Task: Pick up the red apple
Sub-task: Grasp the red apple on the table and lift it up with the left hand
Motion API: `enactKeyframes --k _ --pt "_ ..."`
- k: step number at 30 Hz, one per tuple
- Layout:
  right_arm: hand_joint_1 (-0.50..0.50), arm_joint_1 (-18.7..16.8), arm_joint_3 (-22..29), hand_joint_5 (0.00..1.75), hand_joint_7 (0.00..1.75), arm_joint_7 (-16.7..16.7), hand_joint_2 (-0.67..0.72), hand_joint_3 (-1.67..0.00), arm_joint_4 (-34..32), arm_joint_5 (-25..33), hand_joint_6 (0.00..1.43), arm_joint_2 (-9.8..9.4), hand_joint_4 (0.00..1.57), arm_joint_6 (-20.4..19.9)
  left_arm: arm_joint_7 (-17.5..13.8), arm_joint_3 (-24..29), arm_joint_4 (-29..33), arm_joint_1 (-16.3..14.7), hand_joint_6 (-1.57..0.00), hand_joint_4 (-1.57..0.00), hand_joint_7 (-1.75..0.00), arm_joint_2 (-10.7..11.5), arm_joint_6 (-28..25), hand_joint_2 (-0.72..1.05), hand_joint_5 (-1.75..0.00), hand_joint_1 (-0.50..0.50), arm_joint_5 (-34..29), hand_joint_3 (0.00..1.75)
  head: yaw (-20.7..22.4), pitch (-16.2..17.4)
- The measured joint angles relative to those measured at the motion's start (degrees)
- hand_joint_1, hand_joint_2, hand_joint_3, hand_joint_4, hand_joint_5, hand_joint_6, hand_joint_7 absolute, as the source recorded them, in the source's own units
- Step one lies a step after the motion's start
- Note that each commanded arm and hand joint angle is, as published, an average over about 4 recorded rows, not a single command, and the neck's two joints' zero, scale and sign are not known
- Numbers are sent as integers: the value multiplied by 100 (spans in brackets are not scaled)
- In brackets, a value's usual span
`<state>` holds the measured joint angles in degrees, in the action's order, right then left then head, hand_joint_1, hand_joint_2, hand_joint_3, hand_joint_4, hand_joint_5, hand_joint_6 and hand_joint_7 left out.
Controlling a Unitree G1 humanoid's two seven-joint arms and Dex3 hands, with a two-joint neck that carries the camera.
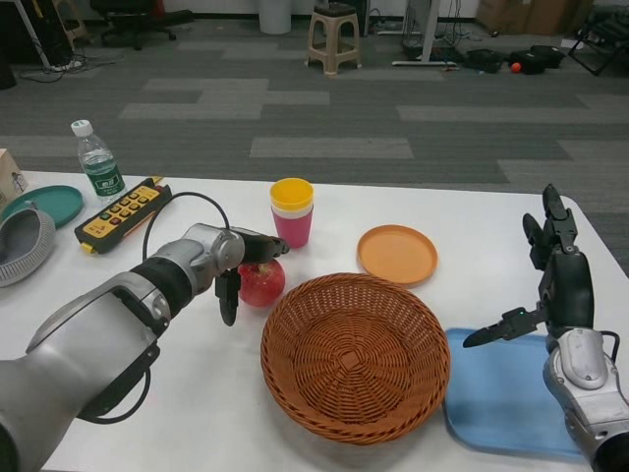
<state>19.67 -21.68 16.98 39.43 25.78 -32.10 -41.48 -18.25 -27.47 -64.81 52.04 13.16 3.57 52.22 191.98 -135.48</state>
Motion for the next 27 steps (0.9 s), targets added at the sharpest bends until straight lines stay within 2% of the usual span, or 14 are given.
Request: enactKeyframes --k 4,8,11,15,18,22,25,27 --pt "-33 0 2 0 0 0 39 0 1 0 0 7 20 0 142 128 -13 -1 0 0 -28 -154 -111 25 -105 -50 156 0 -12 1" --pt "-33 -1 16 0 0 0 41 0 1 0 0 10 20 0 294 433 -26 -5 0 0 -31 -297 -161 38 -105 -50 467 0 -21 9" --pt "-33 -1 24 0 0 0 41 0 1 0 0 11 20 0 309 487 -41 -6 0 0 -42 -348 -169 49 -103 -50 508 0 -21 9" --pt "-33 -2 54 0 0 0 38 0 1 0 0 11 20 0 319 443 -175 -12 0 0 -80 -385 -178 67 -113 -50 581 4 -20 43" --pt "-33 -2 60 0 0 0 39 0 1 0 0 12 20 0 318 399 -245 -22 0 0 -99 -401 -180 72 -113 -50 584 9 -19 60" --pt "-33 -3 62 0 0 0 41 0 1 0 0 12 20 0 307 197 -280 -27 -2 0 -140 -402 -184 78 -113 -50 583 17 -21 79" --pt "-33 -3 66 0 0 0 41 0 1 0 0 13 20 0 278 -73 -289 -24 -5 0 -155 -401 -186 78 -113 -50 570 24 -17 83" --pt "-33 -4 68 0 0 0 41 0 1 0 0 13 20 0 242 -186 -284 -20 -5 0 -162 -400 -186 76 -118 -50 555 35 -17 85"
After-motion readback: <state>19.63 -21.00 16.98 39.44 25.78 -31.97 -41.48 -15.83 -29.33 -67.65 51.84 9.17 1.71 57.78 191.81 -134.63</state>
